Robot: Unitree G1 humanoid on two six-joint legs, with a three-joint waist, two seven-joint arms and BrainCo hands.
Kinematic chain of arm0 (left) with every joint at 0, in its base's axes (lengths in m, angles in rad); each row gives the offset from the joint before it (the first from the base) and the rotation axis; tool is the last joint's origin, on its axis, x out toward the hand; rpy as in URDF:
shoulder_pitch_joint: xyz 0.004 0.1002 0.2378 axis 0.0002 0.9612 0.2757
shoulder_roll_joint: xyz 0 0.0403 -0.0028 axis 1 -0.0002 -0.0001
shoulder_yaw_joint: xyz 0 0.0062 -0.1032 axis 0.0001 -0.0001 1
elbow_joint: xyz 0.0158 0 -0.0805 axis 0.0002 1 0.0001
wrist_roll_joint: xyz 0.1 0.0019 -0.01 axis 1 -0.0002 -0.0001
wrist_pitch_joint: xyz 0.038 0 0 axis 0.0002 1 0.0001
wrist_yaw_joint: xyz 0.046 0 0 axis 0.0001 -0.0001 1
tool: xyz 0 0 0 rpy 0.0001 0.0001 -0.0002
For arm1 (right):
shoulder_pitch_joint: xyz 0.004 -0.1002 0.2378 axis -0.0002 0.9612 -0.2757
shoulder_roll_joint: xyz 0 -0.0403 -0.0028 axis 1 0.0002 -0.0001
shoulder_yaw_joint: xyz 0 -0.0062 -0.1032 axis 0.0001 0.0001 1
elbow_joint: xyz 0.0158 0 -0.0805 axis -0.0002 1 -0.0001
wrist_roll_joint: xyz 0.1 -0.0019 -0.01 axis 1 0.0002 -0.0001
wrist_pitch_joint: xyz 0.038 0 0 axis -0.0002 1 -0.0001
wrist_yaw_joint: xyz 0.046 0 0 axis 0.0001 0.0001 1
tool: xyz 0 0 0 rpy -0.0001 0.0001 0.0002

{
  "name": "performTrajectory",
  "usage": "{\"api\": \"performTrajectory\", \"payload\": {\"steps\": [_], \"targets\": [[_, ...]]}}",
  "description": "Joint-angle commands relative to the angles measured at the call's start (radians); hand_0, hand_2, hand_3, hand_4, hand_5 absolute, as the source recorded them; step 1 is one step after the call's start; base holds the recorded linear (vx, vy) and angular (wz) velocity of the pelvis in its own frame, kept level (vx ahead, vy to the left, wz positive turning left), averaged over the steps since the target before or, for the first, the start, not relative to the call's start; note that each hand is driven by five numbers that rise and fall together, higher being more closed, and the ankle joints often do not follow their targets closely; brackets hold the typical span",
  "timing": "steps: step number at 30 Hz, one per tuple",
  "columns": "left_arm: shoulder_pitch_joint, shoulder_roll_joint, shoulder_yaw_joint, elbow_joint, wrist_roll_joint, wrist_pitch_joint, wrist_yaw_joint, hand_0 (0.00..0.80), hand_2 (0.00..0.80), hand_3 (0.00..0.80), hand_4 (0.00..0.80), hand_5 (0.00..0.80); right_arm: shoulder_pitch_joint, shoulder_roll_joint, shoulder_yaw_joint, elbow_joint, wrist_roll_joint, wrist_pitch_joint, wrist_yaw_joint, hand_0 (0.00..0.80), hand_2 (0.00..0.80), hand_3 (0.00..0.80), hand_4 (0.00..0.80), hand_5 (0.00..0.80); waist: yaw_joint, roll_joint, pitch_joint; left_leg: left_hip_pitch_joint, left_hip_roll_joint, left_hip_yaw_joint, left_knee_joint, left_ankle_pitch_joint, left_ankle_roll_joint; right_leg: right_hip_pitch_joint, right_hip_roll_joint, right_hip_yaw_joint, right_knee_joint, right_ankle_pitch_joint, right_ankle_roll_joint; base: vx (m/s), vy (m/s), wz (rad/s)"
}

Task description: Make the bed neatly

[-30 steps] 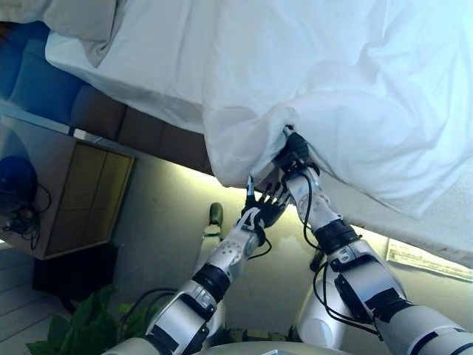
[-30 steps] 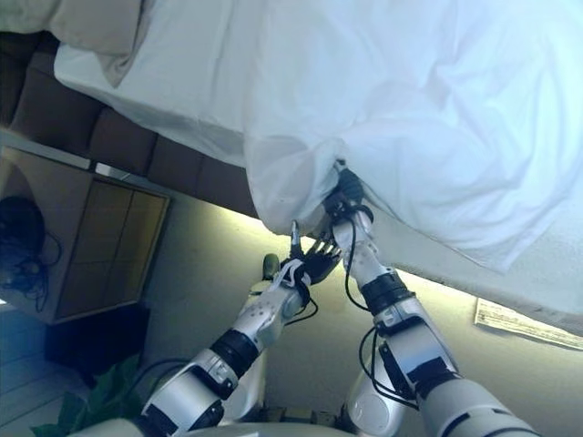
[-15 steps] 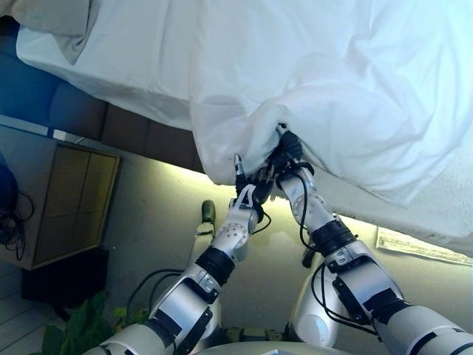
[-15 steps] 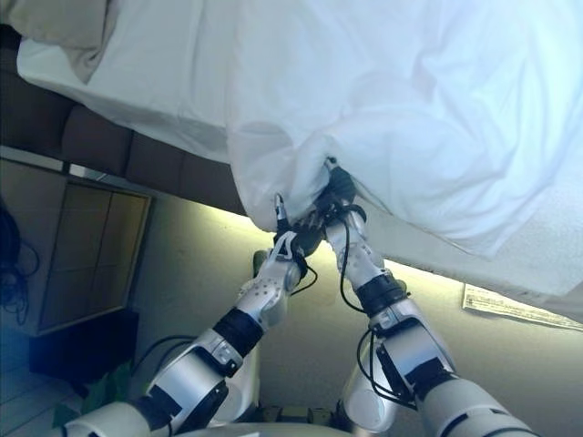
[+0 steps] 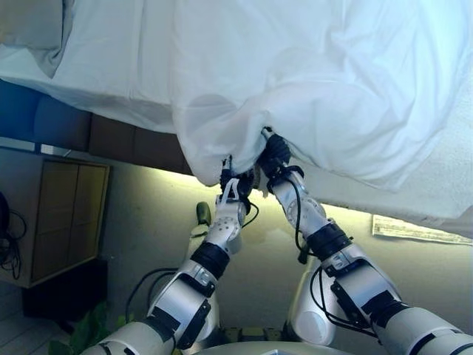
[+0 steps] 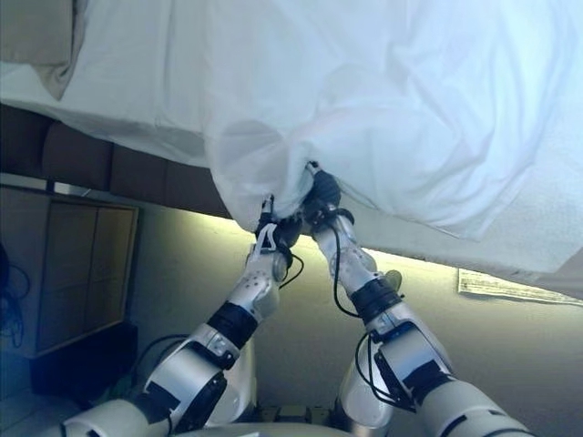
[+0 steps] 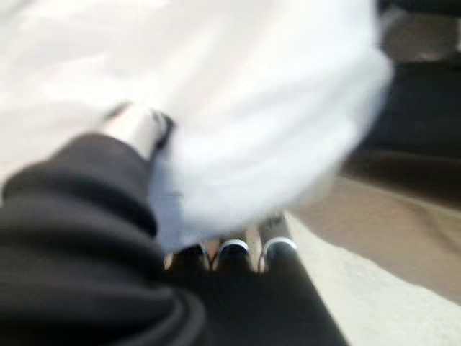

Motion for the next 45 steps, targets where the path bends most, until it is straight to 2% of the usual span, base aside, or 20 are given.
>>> {"api": "performTrajectory", "payload": {"steps": [1, 6, 10, 11, 12, 14, 18, 23, 30, 39, 45], "targets": [[-0.087, -0.011, 0.015, -0.015, -0.012, -0.003, -0.028, 0.800, 0.800, 0.800, 0.800, 0.800, -0.043, 0.014, -0.075, -0.145, 0.035, -0.022, 0.051, 0.800, 0.800, 0.800, 0.800, 0.800, -0.003, 0.026, 0.007, -0.022, 0.039, -0.004, -0.077, 0.146, 0.011, 0.011, -0.035, 0.017, -0.083, 0.168, 0.007, 0.003, 0.030, -0.03], [-0.067, 0.003, 0.024, -0.017, -0.012, 0.019, -0.057, 0.800, 0.800, 0.800, 0.800, 0.800, -0.010, 0.004, -0.093, -0.102, 0.068, -0.062, 0.044, 0.800, 0.800, 0.800, 0.800, 0.800, -0.003, 0.030, 0.007, -0.021, 0.038, -0.002, -0.074, 0.143, 0.011, 0.009, -0.039, 0.020, -0.076, 0.166, 0.007, 0.000, 0.000, 0.00], [-0.064, 0.037, 0.034, -0.019, -0.012, 0.039, -0.080, 0.800, 0.800, 0.800, 0.800, 0.800, 0.015, -0.022, -0.138, -0.019, 0.120, -0.115, 0.146, 0.800, 0.800, 0.800, 0.800, 0.800, -0.005, 0.035, 0.011, -0.020, 0.041, 0.007, -0.065, 0.134, 0.008, 0.008, -0.040, 0.021, -0.078, 0.163, 0.007, -0.016, 0.007, -0.01], [-0.063, 0.051, 0.042, -0.021, -0.012, 0.048, -0.083, 0.800, 0.800, 0.800, 0.800, 0.800, 0.023, -0.030, -0.157, 0.010, 0.158, -0.118, 0.190, 0.621, 0.621, 0.621, 0.621, 0.621, -0.006, 0.038, 0.009, -0.021, 0.042, 0.009, -0.062, 0.131, 0.006, 0.007, -0.041, 0.022, -0.077, 0.162, 0.007, -0.010, 0.032, -0.01], [-0.062, 0.060, 0.048, -0.023, -0.012, 0.054, -0.085, 0.800, 0.800, 0.800, 0.800, 0.800, 0.031, -0.035, -0.173, 0.037, 0.190, -0.120, 0.229, 0.176, 0.176, 0.176, 0.176, 0.176, -0.006, 0.040, 0.008, -0.020, 0.041, 0.010, -0.059, 0.129, 0.005, 0.008, -0.042, 0.022, -0.076, 0.161, 0.007, -0.002, 0.032, -0.02], [-0.055, 0.076, 0.059, -0.027, -0.012, 0.069, -0.094, 0.800, 0.800, 0.800, 0.800, 0.800, 0.042, -0.049, -0.213, 0.096, 0.272, -0.114, 0.289, 0.000, 0.000, 0.000, 0.000, 0.000, -0.004, 0.045, 0.007, -0.019, 0.038, 0.008, -0.053, 0.122, 0.004, 0.009, -0.045, 0.024, -0.074, 0.159, 0.008, 0.002, 0.023, -0.05], [-0.039, 0.105, 0.095, -0.048, -0.012, 0.103, -0.090, 0.800, 0.800, 0.800, 0.800, 0.800, 0.047, -0.092, -0.314, 0.252, 0.467, -0.034, 0.482, 0.000, 0.000, 0.000, 0.000, 0.000, 0.004, 0.062, 0.005, -0.017, 0.032, 0.009, -0.050, 0.112, 0.002, 0.008, -0.055, 0.024, -0.070, 0.154, 0.011, -0.001, 0.012, -0.03], [-0.017, 0.127, 0.126, -0.080, -0.012, 0.138, -0.089, 0.800, 0.800, 0.800, 0.800, 0.800, 0.012, -0.170, -0.430, 0.445, 0.655, 0.083, 0.642, 0.000, 0.000, 0.000, 0.000, 0.000, 0.017, 0.090, 0.008, -0.014, 0.020, 0.009, -0.051, 0.100, -0.001, 0.005, -0.064, 0.026, -0.067, 0.144, 0.016, -0.003, 0.033, 0.01], [0.008, 0.144, 0.162, -0.114, -0.012, 0.174, -0.066, 0.800, 0.800, 0.800, 0.800, 0.800, -0.025, -0.234, -0.590, 0.593, 0.681, 0.200, 0.803, 0.000, 0.000, 0.000, 0.000, 0.000, 0.025, 0.128, 0.016, -0.010, -0.004, 0.007, -0.063, 0.095, -0.002, 0.004, -0.071, 0.033, -0.071, 0.132, 0.021, -0.004, 0.059, 0.00], [0.017, 0.145, 0.178, -0.126, -0.012, 0.204, -0.087, 0.800, 0.800, 0.800, 0.800, 0.800, -0.051, -0.311, -0.678, 0.717, 0.681, 0.303, 0.854, 0.000, 0.000, 0.000, 0.000, 0.000, 0.020, 0.159, 0.022, -0.012, -0.021, 0.015, -0.068, 0.094, -0.006, -0.004, -0.079, 0.047, -0.077, 0.127, 0.023, -0.004, 0.059, -0.03], [0.023, 0.156, 0.191, -0.150, -0.012, 0.211, -0.083, 0.800, 0.800, 0.800, 0.800, 0.800, -0.052, -0.337, -0.709, 0.740, 0.681, 0.256, 0.780, 0.000, 0.000, 0.000, 0.000, 0.000, 0.019, 0.165, 0.022, -0.027, -0.020, 0.020, -0.060, 0.092, -0.011, -0.020, -0.077, 0.055, -0.072, 0.121, 0.022, -0.003, 0.031, -0.02]]}}
